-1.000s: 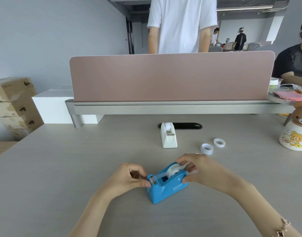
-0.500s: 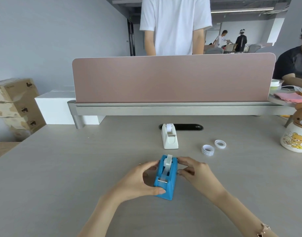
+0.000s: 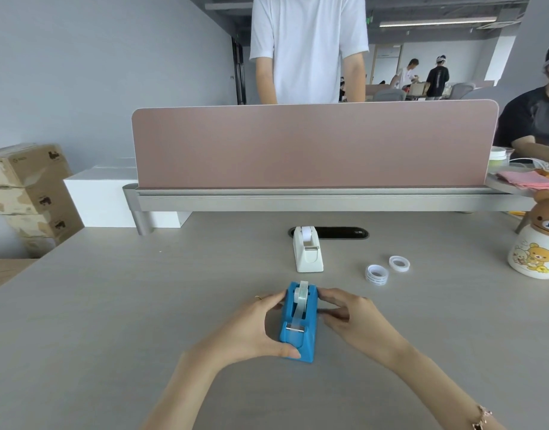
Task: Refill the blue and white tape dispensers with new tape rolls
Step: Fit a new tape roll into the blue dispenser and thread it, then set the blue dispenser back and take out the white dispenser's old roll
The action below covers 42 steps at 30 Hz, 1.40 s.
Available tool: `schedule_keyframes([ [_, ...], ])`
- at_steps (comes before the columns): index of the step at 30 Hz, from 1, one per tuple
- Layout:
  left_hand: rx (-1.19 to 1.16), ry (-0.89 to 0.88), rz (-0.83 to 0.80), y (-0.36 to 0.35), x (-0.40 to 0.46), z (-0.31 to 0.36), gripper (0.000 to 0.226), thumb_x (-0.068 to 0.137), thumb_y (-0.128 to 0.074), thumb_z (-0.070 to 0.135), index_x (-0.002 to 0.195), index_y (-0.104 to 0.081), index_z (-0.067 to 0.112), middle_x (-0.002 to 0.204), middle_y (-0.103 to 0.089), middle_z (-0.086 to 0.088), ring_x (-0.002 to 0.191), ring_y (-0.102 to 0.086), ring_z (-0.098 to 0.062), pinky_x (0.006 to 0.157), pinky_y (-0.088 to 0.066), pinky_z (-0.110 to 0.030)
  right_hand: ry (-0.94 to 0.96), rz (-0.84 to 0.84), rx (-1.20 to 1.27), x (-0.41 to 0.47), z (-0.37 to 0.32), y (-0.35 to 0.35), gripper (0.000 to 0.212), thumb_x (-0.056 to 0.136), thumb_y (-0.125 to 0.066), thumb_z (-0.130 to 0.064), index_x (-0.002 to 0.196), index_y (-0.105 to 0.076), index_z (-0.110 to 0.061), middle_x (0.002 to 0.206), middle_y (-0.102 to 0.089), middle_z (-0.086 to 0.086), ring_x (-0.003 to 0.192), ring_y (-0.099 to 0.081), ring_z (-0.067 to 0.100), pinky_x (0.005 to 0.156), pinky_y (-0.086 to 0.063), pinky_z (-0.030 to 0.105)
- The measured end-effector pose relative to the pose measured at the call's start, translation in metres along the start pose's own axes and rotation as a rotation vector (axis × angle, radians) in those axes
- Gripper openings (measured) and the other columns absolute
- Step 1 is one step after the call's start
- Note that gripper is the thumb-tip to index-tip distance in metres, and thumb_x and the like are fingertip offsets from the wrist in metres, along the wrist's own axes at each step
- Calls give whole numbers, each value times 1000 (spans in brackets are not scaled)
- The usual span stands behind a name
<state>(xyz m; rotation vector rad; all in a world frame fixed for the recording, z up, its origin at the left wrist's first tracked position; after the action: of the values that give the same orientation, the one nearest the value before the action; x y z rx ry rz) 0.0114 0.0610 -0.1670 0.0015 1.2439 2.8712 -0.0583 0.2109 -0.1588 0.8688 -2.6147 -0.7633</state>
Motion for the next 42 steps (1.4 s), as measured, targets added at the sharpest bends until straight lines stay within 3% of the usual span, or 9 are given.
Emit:
schedule_keyframes([
  [5, 19, -8, -7, -6, -3, 0, 98, 67, -77, 51, 146, -19, 47, 141, -35, 35, 129, -31, 8, 107, -30, -19, -28, 42, 25, 0, -3, 5, 29, 88, -60, -7, 109, -67, -26, 102, -64, -26, 80, -61, -21, 70, -43, -2],
  [10, -40, 14, 90, -1, -3, -3, 90, 64, -75, 48, 139, -26, 53, 134, -44, 33, 126, -37, 8, 108, -37, -27, -26, 13, 80, 4, -7, -5, 22, 87, -60, -7, 104, -71, -15, 99, -75, -10, 92, -66, -10, 85, -50, 9],
  [15, -102, 44, 176, 17, 9, -16, 73, 61, -76, 40, 124, -43, 57, 120, -59, 31, 116, -51, 7, 101, -46, -30, 3, -124, 127, 24, -10, -17, 34, 92, -52, -8, 108, -62, -36, 108, -67, -21, 104, -59, -13, 90, -44, 5],
  [18, -63, 67, 171, 20, 25, -21, 66, 59, -75, 42, 119, -48, 53, 110, -64, 30, 107, -57, 5, 94, -51, -30, -41, 51, 67, 42, 1, 9, 28, 91, -53, -12, 110, -62, -31, 109, -65, -17, 108, -59, -7, 85, -42, 5],
  [22, -18, 111, 216, 27, 46, -26, 64, 56, -72, 50, 116, -50, 47, 104, -66, 28, 97, -61, 6, 87, -54, -29, -124, 202, -9, 62, 20, 34, 53, 89, -58, -19, 138, -41, -20, 127, -56, 1, 125, -49, 13, 98, -41, 19],
  [26, -35, 129, 248, 33, 62, -36, 69, 57, -74, 48, 121, -49, 47, 107, -64, 33, 101, -59, 11, 90, -52, -25, -216, 123, -64, 80, 38, 26, 76, 85, -63, -29, 147, -20, -22, 146, -40, 9, 132, -44, 21, 98, -40, 28],
  [36, -135, 139, 216, 52, 103, -60, 60, 64, -81, 30, 110, -53, 56, 104, -66, 33, 101, -60, 16, 91, -46, -16, -169, 95, -93, 117, 50, 17, 73, 80, -69, -32, 140, -31, -18, 130, -54, 5, 117, -54, 20, 90, -43, 26],
  [39, -162, 123, 215, 54, 116, -65, 63, 68, -81, 23, 122, -54, 43, 106, -68, 28, 100, -60, 15, 90, -46, -16, -119, 131, -72, 119, 49, 15, 48, 77, -70, -30, 118, -48, -20, 108, -67, -1, 95, -62, 14, 82, -50, 28],
  [42, -202, 113, 230, 56, 122, -70, 65, 69, -82, 18, 125, -55, 38, 106, -69, 25, 100, -63, 12, 94, -48, -19, -82, 197, -52, 120, 49, 11, 56, 75, -72, -32, 124, -48, -24, 106, -68, -5, 95, -64, 12, 84, -52, 29],
])
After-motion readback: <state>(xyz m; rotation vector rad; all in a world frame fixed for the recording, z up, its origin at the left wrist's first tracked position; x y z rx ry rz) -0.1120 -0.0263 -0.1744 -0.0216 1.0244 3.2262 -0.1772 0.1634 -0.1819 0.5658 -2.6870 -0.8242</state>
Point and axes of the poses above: each hand's wrist, its own x-axis towards the middle knuckle, its own y-axis out of the back of the hand, z = x × y, the point moved 8 cm from there along x, towards the middle knuckle
